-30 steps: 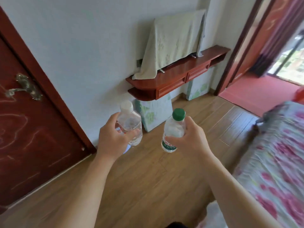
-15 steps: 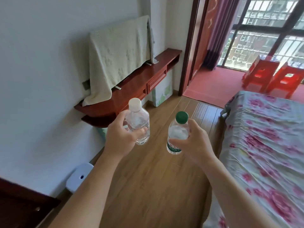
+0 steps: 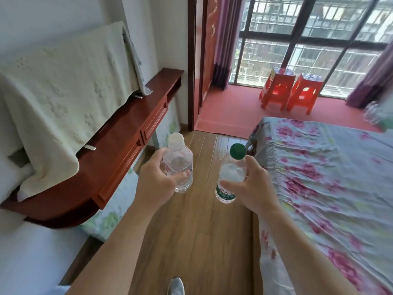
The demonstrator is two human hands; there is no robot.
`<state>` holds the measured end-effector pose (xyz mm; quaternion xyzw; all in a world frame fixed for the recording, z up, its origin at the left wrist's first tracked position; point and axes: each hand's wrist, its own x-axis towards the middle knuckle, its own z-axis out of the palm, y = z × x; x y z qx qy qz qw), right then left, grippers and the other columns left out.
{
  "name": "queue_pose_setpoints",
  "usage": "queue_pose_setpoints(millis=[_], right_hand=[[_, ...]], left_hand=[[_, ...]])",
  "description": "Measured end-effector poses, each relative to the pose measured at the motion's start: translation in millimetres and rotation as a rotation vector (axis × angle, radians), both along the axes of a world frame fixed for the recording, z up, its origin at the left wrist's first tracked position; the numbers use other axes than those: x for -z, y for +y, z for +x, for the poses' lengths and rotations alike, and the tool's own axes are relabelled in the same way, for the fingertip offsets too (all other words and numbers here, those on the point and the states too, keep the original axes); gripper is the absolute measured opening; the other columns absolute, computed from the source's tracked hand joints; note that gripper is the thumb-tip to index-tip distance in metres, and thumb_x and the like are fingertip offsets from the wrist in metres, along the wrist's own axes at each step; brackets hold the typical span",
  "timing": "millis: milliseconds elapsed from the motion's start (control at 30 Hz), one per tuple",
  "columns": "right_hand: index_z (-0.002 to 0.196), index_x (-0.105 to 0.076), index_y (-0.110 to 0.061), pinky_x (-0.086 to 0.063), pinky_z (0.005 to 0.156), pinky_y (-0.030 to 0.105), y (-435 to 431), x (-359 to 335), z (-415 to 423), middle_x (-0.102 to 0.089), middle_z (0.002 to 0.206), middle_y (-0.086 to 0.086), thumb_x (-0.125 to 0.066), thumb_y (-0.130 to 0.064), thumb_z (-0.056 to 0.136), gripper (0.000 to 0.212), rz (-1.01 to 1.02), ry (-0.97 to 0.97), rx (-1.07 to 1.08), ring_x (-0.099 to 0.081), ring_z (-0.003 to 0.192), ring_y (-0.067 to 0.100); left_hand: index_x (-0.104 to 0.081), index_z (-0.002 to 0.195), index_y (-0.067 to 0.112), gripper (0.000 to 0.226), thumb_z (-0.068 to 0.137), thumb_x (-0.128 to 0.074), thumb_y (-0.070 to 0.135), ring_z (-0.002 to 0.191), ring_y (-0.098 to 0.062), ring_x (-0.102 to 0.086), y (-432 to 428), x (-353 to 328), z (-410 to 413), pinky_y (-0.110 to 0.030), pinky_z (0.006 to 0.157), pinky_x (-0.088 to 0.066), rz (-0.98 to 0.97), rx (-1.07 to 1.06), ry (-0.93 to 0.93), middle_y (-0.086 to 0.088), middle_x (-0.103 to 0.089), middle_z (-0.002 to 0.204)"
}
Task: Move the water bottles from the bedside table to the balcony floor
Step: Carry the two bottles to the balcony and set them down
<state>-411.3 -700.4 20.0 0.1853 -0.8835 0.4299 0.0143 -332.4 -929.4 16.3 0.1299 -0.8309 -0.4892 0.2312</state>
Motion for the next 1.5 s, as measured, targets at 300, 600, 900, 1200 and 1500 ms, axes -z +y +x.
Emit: queue_pose_setpoints(millis=[300,600,900,1200,1500], right_hand=[[0.113,-0.055,-0.028,-0.057,0.073,0.031,-24.9,-10.7,-110.7,-0.065,0.101,-0.013,-0.082,-0.042,0.065,0.057,0.04,0.05,0.215,-0.063,0.089,0.007],[0.105,-0.052,-0.032,-0.057,0.069,0.031,-7.6,6.7,-252.7,-0.065,0.093,-0.012,-0.086,-0.034,0.064,0.053,-0.011,0.009,0.353,-0.066,0.084,0.01],[0.103,-0.055,-0.031,-0.049,0.064,0.024,-16.4,-2.6,-423.9,-0.064,0.087,-0.016,-0.087,-0.031,0.064,0.05,-0.021,-0.025,0.305,-0.063,0.079,0.002],[0.104,-0.053,-0.033,-0.047,0.062,0.023,-73.2,-1.0,-584.6,-0.064,0.088,-0.015,-0.085,-0.034,0.063,0.052,-0.021,-0.044,0.28,-0.063,0.079,0.004],[0.104,-0.055,-0.028,-0.049,0.068,0.024,-92.7,-10.6,-749.2,-0.065,0.089,-0.013,-0.087,-0.03,0.062,0.052,-0.061,-0.032,0.486,-0.064,0.082,0.008]], left_hand=[[-0.059,0.114,0.036,0.055,0.066,-0.086,0.04,0.079,0.002,-0.065,-32.5,-13.6,-172.2,-0.022,0.07,-0.055,-0.012,0.216,-0.028,0.018,-0.069,0.088],[-0.06,0.111,0.041,0.055,0.065,-0.089,0.033,0.082,-0.003,-0.069,-18.6,-1.0,-338.6,-0.037,0.078,-0.059,0.0,0.338,-0.061,0.017,-0.072,0.092],[-0.059,0.106,0.041,0.052,0.069,-0.088,0.018,0.082,0.0,-0.069,-27.1,-20.5,-487.1,-0.012,0.07,-0.053,0.003,0.341,-0.028,0.016,-0.072,0.089],[-0.06,0.119,0.029,0.059,0.068,-0.089,0.025,0.087,0.009,-0.064,-83.5,-10.0,-649.2,-0.005,0.069,-0.048,0.011,0.312,-0.04,0.017,-0.07,0.097],[-0.055,0.107,0.045,0.057,0.067,-0.09,0.026,0.083,0.008,-0.065,-107.4,-13.7,-855.2,-0.009,0.07,-0.048,-0.015,0.438,-0.019,0.021,-0.069,0.093]])
